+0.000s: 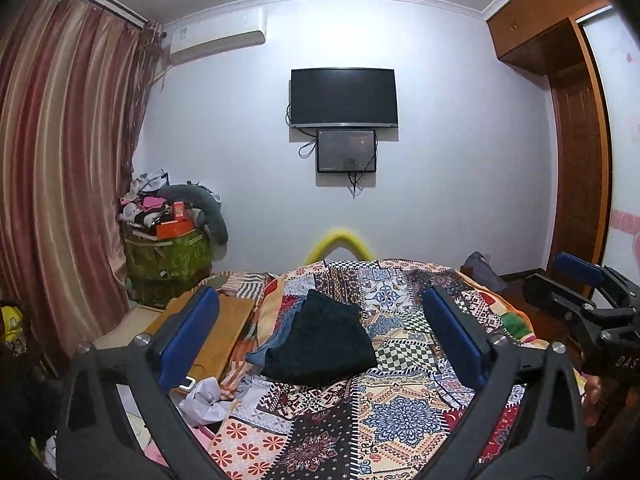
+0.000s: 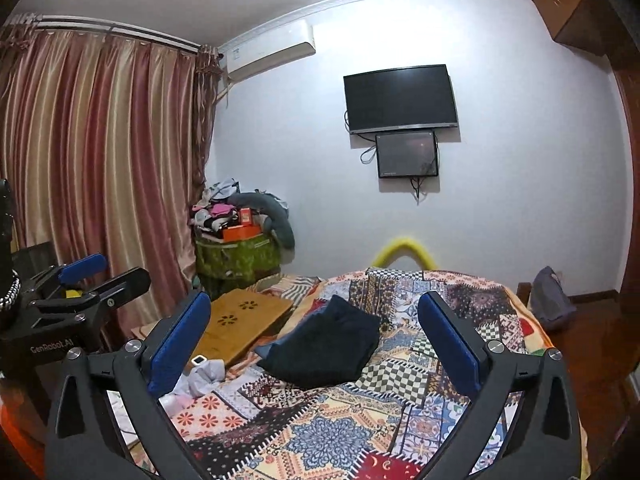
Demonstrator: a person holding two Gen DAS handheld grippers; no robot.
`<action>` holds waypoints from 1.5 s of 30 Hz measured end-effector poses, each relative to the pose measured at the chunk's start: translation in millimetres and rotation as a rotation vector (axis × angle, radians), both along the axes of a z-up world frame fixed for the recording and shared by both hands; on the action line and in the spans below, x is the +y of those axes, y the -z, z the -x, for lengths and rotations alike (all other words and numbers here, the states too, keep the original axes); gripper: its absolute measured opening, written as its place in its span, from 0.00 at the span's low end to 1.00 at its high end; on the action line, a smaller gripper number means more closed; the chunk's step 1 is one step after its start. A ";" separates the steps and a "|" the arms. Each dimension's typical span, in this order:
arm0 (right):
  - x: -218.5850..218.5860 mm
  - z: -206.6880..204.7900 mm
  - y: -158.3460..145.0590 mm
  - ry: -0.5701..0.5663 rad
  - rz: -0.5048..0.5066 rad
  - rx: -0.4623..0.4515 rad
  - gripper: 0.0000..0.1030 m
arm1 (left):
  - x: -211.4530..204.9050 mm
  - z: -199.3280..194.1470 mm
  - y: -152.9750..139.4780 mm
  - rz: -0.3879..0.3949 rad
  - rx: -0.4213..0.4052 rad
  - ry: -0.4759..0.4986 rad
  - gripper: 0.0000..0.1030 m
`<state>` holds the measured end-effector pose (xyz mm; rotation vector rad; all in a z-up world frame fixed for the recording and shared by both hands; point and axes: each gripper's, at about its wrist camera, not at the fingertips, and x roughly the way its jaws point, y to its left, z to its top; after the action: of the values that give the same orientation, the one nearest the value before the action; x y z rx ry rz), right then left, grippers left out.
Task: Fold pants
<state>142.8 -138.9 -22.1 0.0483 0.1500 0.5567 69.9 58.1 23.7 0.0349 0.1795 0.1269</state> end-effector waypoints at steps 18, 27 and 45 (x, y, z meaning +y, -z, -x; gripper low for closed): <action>-0.8 -1.6 6.3 0.015 0.013 0.034 1.00 | 0.8 -6.2 10.7 0.010 0.006 0.032 1.00; -0.4 0.2 6.2 0.016 0.016 0.033 1.00 | 3.6 -8.2 13.0 0.019 0.012 0.034 1.00; -0.6 1.7 4.0 0.018 0.015 0.037 1.00 | 8.3 -12.0 16.3 0.046 0.028 0.046 1.00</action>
<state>141.1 -139.5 -26.1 0.0457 0.1894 0.5371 81.9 66.4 7.4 -0.0052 0.2097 0.0766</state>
